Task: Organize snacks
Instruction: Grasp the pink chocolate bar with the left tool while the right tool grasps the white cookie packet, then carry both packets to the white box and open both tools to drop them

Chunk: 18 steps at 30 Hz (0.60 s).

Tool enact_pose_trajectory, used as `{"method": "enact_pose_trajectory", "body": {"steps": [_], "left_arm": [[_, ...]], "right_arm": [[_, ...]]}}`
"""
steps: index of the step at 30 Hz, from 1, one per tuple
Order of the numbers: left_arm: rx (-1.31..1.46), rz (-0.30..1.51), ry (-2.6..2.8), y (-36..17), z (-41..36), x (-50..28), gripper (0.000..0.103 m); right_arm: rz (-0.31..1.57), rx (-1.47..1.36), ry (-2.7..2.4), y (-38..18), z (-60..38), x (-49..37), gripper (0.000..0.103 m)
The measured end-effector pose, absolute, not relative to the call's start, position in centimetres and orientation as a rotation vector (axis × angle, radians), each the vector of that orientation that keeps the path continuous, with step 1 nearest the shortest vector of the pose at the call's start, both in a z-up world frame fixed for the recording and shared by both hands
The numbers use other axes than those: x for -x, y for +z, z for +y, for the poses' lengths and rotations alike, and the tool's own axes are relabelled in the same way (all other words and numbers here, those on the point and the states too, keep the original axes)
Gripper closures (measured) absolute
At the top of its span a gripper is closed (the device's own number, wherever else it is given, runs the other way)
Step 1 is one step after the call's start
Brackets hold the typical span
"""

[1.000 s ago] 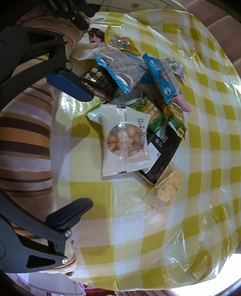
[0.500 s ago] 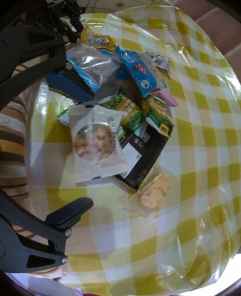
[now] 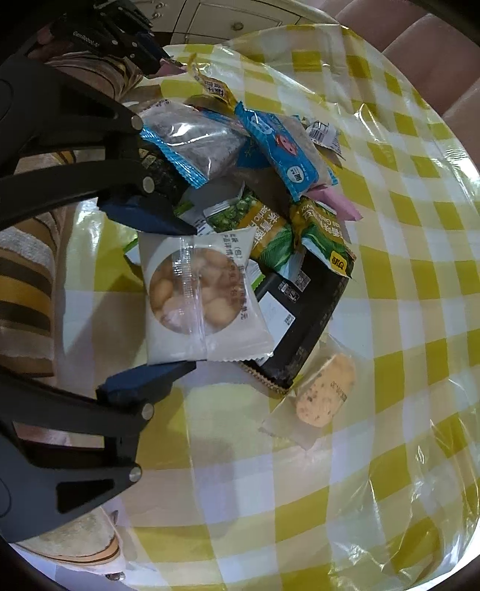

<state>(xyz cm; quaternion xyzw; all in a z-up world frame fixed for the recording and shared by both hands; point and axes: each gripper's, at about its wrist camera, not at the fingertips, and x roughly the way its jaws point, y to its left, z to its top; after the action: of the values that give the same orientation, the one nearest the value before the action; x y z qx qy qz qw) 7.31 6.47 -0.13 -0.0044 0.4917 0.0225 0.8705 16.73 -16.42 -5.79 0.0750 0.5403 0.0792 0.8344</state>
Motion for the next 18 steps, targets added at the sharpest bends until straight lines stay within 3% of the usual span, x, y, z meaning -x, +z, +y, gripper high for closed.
{"method": "enact_pose_trajectory", "body": {"steps": [18], "left_arm": [[0.040, 0.921, -0.060, 3.3, 1.0, -6.2, 0.082]], "right_arm": [[0.973, -0.290, 0.125, -1.0, -23.9, -10.6, 0.037]]}}
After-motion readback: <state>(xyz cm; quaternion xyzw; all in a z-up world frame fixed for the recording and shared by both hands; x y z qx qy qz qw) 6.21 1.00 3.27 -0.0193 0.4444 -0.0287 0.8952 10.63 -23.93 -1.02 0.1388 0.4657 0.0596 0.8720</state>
